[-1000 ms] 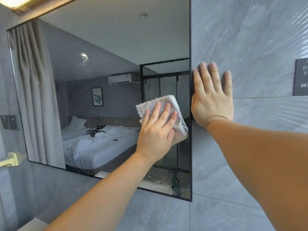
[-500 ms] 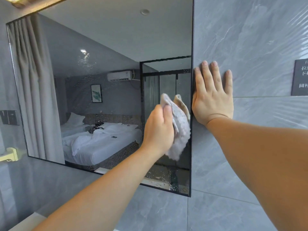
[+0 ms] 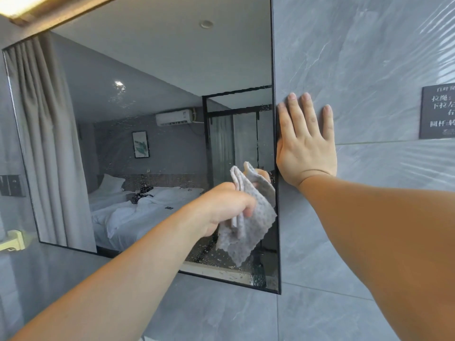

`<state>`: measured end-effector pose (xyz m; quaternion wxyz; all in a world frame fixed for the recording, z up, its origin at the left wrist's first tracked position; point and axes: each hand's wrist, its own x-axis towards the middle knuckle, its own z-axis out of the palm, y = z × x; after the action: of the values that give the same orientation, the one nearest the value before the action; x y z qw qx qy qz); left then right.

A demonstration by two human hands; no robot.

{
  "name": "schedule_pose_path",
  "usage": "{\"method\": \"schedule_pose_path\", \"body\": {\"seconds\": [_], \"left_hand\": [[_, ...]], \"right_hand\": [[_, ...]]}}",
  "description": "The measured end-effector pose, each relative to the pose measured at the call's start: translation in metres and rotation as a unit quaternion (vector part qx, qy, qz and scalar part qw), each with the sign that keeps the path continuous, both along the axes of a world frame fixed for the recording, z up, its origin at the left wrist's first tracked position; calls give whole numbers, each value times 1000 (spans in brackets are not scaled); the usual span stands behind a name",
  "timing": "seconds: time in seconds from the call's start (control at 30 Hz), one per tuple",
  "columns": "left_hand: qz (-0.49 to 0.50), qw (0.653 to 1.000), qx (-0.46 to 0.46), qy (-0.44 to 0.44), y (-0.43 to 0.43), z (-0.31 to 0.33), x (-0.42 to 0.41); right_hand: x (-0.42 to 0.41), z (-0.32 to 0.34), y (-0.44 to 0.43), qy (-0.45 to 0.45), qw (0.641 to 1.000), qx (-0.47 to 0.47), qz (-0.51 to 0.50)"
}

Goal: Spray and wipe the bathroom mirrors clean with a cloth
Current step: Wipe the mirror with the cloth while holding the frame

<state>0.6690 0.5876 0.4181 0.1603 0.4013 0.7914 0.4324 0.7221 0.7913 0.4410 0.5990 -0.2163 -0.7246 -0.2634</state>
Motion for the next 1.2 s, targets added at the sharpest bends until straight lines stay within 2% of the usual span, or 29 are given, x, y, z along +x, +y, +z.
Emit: {"method": "schedule_pose_path", "body": {"seconds": [0.13, 0.27, 0.37, 0.53, 0.67, 0.77, 0.83, 1.07, 1.2], "left_hand": [[7, 997, -11, 72, 1, -5, -7], [54, 977, -29, 202, 4, -8, -26], [92, 960, 9, 265, 4, -11, -34], [204, 884, 105, 408, -11, -16, -41], [297, 798, 95, 515, -19, -20, -66], [362, 761, 92, 529, -25, -23, -94], [393, 758, 86, 514, -29, -23, -104], [437, 792, 108, 412, -34, -25, -115], [468, 817, 175, 287, -41, -23, -125]], "right_hand": [[0, 0, 1, 3, 1000, 2, 0], [0, 0, 1, 4, 1000, 3, -2], [0, 0, 1, 2, 1000, 3, -5], [0, 0, -1, 2, 1000, 2, -6], [0, 0, 0, 7, 1000, 5, -1], [-1, -1, 0, 10, 1000, 8, 1], [-1, -1, 1, 12, 1000, 8, 2], [0, -1, 1, 16, 1000, 12, 7], [-1, -1, 1, 16, 1000, 11, 9]]}}
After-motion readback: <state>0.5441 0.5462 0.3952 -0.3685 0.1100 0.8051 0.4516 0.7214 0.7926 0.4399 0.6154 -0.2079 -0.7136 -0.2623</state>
